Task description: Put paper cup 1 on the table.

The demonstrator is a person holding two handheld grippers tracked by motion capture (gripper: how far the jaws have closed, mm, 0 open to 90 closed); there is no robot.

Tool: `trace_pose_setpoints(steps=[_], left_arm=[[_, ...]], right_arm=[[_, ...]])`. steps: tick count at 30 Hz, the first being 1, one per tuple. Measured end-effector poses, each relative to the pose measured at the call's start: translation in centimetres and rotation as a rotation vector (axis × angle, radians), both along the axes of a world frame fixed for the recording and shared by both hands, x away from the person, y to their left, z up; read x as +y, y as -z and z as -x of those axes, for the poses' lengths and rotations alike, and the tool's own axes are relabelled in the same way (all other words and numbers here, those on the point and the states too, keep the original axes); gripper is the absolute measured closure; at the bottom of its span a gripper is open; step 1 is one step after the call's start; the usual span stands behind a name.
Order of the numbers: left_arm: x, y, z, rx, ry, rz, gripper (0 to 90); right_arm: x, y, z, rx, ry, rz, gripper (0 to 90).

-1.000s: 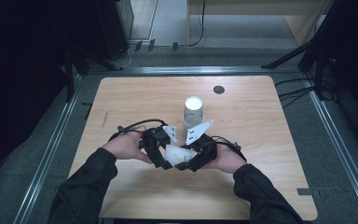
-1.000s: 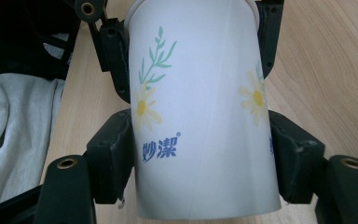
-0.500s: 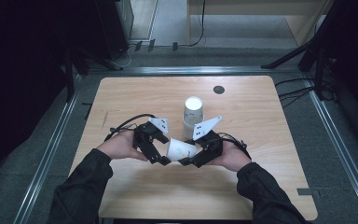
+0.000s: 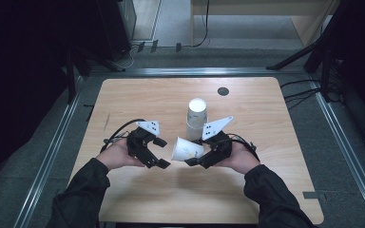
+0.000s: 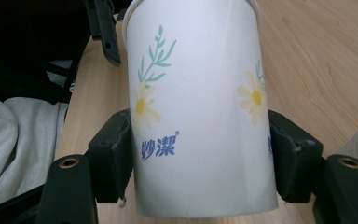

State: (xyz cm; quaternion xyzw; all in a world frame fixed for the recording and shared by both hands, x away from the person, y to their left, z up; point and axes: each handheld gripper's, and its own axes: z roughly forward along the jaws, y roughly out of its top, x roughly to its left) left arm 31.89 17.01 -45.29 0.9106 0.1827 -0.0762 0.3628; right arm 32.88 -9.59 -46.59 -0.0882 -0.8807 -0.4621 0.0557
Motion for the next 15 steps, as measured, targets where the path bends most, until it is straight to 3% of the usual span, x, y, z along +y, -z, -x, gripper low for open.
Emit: trace_pose_setpoints(steps=[4, 6, 15], left_arm=[[-0.1, 0.7, 0.3, 0.002, -0.020, 0.049, 12.4], [0.0, 1.1, 0.3, 0.013, -0.039, 0.103, 12.7], [-0.6, 1.1, 0.3, 0.010, -0.049, 0.161, 12.8]], right_arm=[[-0.1, -0.1, 0.1, 0.006, -0.006, -0.005, 33.0], [-0.1, 0.0, 0.2, 0.008, -0.009, -0.007, 33.0], [0.1, 0.2, 0.2, 0.016, -0.023, -0.008, 32.9]])
